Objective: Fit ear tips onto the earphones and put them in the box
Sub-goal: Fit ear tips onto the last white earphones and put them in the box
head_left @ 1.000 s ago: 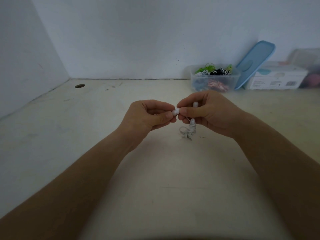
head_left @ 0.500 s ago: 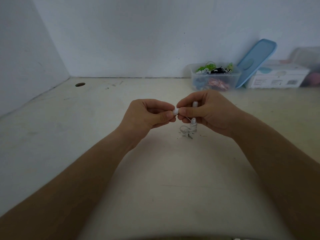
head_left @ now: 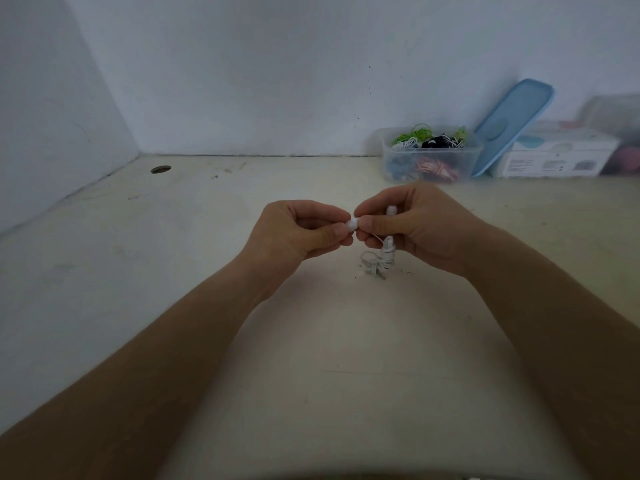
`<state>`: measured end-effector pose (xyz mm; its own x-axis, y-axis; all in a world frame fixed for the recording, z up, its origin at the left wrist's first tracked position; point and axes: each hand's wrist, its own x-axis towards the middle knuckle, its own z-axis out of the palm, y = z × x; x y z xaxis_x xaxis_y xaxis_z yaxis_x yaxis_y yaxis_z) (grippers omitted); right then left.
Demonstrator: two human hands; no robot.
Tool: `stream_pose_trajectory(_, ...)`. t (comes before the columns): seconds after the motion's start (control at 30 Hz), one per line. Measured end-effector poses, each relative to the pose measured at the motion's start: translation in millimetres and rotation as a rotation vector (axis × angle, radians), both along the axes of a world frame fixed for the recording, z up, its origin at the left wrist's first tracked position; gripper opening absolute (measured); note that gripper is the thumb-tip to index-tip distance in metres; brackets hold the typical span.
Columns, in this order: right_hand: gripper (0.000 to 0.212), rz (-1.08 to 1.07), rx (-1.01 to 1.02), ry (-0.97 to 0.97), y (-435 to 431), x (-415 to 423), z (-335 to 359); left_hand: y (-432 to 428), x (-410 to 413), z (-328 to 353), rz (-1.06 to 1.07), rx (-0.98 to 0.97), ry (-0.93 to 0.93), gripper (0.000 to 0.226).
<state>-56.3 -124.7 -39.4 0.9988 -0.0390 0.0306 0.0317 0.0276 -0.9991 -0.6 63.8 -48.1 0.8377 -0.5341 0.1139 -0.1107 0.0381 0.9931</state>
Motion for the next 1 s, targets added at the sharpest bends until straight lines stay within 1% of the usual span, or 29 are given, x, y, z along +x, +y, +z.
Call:
stream_pose_trajectory(0.13, 0.023, -0.038, -0.056, -0.018, 1, 0, -2, 0, 2, -2, 0.014, 0.022, -0.013, 0.014)
stream_pose_trajectory(0.27, 0.034, -0.027, -0.036, -0.003, 2, -1, 0, -1, 2, -2, 0.000, 0.026, -0.031, 0.016)
stream_pose_trajectory(0.33, 0.036, -0.028, 0.036, 0.015, 1, 0, 1, -3, 0, -1, 0.005, 0.036, -0.044, 0.020)
stream_pose_trajectory(0.43, 0.031, -0.046, 0.137, 0.042, -1, 1, 0, -5, -3, -1, 0.010, 0.157, -0.145, 0.022)
stream_pose_trajectory(0.6, 0.013, -0.072, 0.362, 0.055, 4, 4, -3, -14, -10, -9, -0.065, 0.339, -0.273, 0.051)
stream_pose_trajectory(0.67, 0.009, -0.074, 0.441, 0.042, 7, 5, -5, -18, -11, -13, -0.044, 0.392, -0.342, 0.053)
stream_pose_trajectory(0.73, 0.009, -0.083, 0.484, 0.029, 8, 6, -5, -20, -9, -16, -0.012, 0.418, -0.390, 0.049)
stream_pose_trajectory(0.8, 0.009, -0.091, 0.494, 0.026, 8, 6, -6, -20, -6, -18, -0.007, 0.406, -0.389, 0.044)
stream_pose_trajectory(0.93, 0.016, -0.151, 0.509, 0.051, 7, 9, -7, -20, -6, -14, 0.029, 0.343, -0.297, 0.040)
stream_pose_trajectory(1.0, 0.018, -0.200, 0.480, 0.084, 7, 11, -8, -19, -7, -9, 0.041, 0.293, -0.252, 0.039)
